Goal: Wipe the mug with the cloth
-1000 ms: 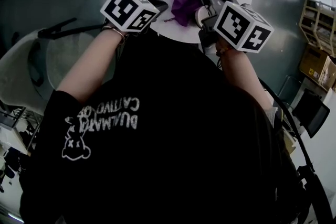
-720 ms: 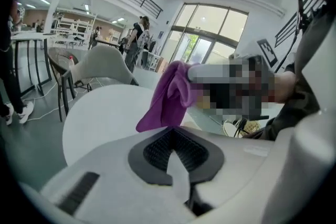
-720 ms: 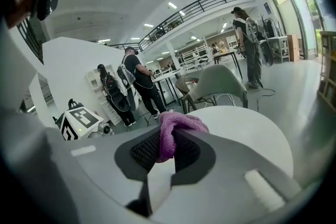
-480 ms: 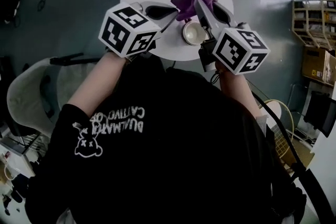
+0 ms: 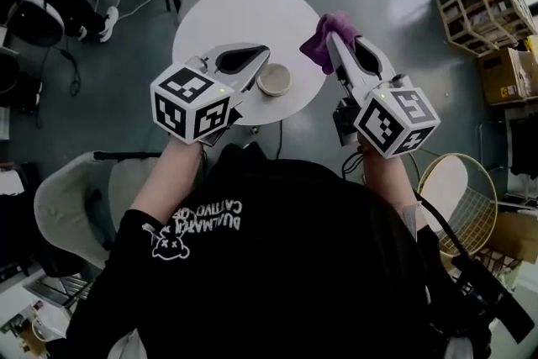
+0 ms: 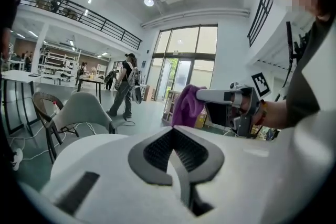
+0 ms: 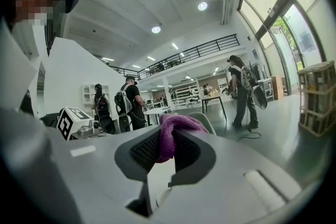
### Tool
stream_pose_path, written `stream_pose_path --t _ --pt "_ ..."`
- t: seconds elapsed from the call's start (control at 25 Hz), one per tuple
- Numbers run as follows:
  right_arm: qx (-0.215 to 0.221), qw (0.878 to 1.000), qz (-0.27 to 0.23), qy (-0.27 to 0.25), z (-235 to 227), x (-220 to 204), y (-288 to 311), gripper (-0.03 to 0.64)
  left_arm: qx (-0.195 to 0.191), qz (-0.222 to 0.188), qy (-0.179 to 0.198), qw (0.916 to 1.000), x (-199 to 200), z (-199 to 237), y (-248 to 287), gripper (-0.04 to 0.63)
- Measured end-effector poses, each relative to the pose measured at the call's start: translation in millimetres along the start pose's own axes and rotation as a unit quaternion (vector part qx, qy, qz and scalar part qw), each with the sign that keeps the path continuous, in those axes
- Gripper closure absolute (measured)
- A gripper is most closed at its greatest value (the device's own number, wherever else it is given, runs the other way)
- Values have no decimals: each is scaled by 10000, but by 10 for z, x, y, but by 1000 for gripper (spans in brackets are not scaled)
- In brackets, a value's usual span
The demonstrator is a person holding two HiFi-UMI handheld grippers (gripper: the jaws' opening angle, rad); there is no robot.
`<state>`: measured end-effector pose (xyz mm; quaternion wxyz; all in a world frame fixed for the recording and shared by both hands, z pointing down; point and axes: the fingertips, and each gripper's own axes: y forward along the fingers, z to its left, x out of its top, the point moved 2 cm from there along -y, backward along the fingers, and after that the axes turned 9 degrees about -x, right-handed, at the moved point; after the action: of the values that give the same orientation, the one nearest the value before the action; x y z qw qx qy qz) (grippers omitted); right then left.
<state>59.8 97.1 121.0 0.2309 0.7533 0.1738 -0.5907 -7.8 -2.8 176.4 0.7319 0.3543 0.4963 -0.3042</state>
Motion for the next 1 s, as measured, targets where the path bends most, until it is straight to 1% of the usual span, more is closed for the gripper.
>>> stream_pose_path --t 0.12,0.24,0.4,0.56,0.76,1.0 --pt "-57 9999 -148 -32 -124 100 -448 578 -142 -123 98 9998 42 -393 158 589" --pt "-172 9998 -89 65 -214 74 -888 578 -253 -155 84 9995 32 -826 269 589" --pt "-336 9991 104 225 -339 -48 -1350 578 -400 -275 6 9988 67 -1368 413 589" --pt "-438 9986 155 260 -564 -293 -1854 580 -381 -281 112 9988 -108 -1891 585 589" --pt "-458 9986 195 165 -724 -513 -2223 583 -363 -204 128 9990 -293 -2261 716 589" --pt "-510 9985 116 136 -889 -487 -2426 583 -335 -260 251 9988 -263 -2487 803 589"
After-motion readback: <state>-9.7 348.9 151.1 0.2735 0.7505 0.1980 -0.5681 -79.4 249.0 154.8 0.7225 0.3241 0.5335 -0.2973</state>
